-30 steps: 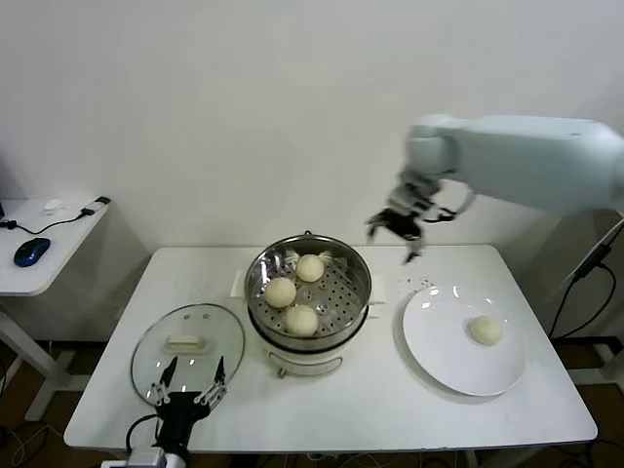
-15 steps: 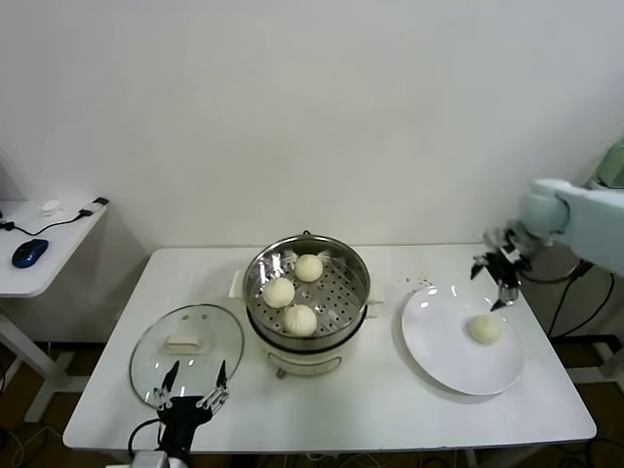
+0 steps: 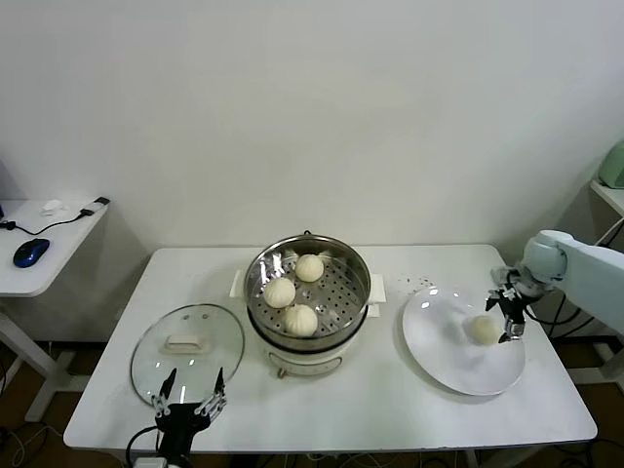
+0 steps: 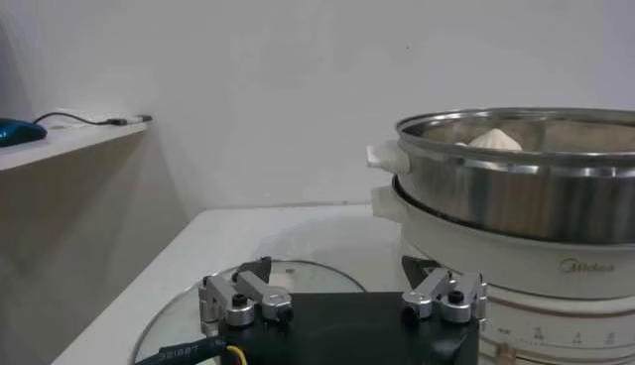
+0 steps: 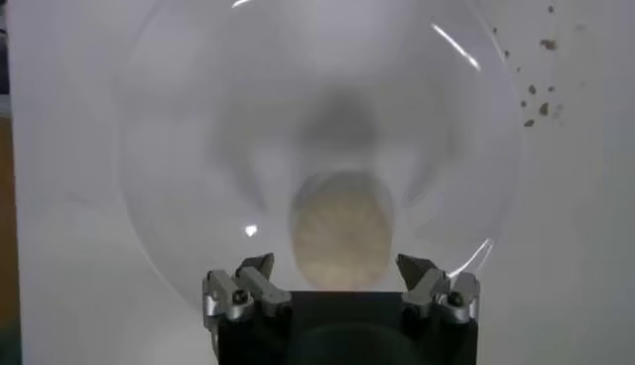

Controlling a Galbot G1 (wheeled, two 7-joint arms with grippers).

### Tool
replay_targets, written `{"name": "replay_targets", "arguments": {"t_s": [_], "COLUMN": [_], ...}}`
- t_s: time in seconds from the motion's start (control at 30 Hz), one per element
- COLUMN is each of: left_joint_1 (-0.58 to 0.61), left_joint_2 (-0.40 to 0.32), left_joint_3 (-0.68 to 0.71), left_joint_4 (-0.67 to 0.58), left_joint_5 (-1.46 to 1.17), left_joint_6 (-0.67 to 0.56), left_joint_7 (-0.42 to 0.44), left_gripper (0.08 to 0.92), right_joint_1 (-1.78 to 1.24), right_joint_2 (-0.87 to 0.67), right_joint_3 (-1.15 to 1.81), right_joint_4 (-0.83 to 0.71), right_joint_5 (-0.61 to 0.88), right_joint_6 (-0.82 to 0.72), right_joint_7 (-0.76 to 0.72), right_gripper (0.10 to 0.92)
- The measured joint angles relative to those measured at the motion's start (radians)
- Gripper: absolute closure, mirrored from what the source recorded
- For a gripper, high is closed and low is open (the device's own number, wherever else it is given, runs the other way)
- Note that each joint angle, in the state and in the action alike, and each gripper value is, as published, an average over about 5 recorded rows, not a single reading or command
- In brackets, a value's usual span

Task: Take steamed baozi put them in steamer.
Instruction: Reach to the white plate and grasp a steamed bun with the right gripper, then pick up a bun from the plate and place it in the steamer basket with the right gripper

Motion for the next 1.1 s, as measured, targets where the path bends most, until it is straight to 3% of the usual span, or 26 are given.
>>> {"name": "replay_targets", "arguments": {"t_s": [0.2, 0.4, 0.63, 0.8, 1.1], "left_joint_1": [-0.005, -0.006, -0.01, -0.01, -0.02], "left_joint_2": [0.003, 0.005, 0.005, 0.008, 0.023], "left_joint_3": [-0.003, -0.002, 0.004, 0.004, 0.003], "left_joint_4": [0.0, -0.007, -0.018, -0.027, -0.03], "left_joint_5": [0.004, 0.004, 0.01, 0.009, 0.004], "left_joint_6": [0.001, 0.003, 0.013, 0.019, 0.025], "left_joint_7": [0.0, 0.0, 0.001, 0.003, 0.008], "left_gripper": [0.177, 0.177, 0.177, 0.177, 0.177], "right_joint_1": [-0.051, -0.069, -0.003, 0.184, 0.636], "right_joint_2": [0.019, 0.017, 0.0, 0.024, 0.174], "right_joint_3": [0.061, 0.086, 0.041, -0.116, -0.378], "right_joint_4": [-0.029, -0.03, 0.018, 0.098, 0.305], "right_joint_5": [-0.02, -0.026, 0.01, 0.14, 0.526], "right_joint_6": [-0.006, -0.012, -0.025, -0.046, -0.141], "right_joint_7": [0.018, 0.019, 0.019, 0.011, 0.028], "right_gripper": [0.228, 0.336, 0.363, 0.364, 0.364]}}
